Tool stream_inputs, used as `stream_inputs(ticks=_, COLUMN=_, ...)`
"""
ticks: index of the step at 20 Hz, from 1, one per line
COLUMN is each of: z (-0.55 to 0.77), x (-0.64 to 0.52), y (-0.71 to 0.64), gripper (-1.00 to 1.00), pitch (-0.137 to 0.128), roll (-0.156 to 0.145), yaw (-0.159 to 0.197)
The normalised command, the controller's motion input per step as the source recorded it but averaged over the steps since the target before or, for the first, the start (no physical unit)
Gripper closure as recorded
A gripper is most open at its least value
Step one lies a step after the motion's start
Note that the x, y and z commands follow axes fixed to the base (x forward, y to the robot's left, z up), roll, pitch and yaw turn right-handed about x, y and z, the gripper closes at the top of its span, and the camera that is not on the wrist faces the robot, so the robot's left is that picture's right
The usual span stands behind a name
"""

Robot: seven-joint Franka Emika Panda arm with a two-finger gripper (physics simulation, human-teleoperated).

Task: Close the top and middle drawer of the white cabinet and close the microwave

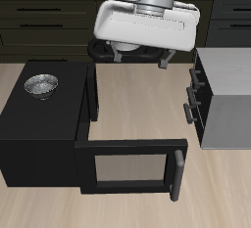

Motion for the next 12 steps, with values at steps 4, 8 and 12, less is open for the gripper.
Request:
stream_inputs(ticks=4, z=0.02, x=0.32, y=-0.03, gripper=-1.00, pitch=-0.022, roll=-0.039, yaw=-0.002)
stream_inputs(ticks=8, z=0.03, x=0.17, y=0.04, gripper=-1.00, pitch=-0.026, roll=-0.013, yaw=-0.029)
stream_inputs(ticks=12, z=-0.25, x=0.25, y=0.10, gripper=-1.00, pitch=0.021, roll=0.020, yaw=-0.021)
